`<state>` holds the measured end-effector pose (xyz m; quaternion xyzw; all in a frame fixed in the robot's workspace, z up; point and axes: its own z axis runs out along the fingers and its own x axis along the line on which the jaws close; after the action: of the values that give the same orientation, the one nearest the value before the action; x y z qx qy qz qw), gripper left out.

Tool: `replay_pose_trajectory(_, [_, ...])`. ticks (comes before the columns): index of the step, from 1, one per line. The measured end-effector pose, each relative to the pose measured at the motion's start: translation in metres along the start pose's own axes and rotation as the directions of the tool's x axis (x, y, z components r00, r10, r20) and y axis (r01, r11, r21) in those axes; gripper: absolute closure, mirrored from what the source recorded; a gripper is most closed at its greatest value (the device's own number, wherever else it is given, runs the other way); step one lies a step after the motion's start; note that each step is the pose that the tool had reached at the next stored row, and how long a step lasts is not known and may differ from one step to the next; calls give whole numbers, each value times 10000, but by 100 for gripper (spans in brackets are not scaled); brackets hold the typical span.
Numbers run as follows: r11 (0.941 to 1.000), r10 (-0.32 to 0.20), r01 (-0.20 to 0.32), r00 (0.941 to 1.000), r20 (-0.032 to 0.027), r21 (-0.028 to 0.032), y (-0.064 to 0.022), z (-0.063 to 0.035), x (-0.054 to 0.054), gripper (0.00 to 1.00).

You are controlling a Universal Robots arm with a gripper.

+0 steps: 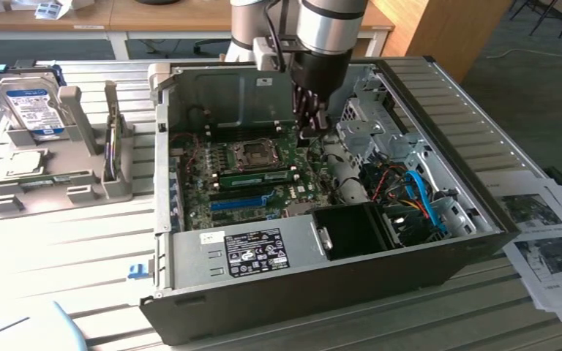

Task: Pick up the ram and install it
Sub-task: 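Press down the ram until it locks into place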

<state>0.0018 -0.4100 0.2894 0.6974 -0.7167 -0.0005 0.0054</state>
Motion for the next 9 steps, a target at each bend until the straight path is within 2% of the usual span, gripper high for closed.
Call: replay_pose_trajectory(9, [10000,-1,1,10000,1,-1,-1,155,-1,91])
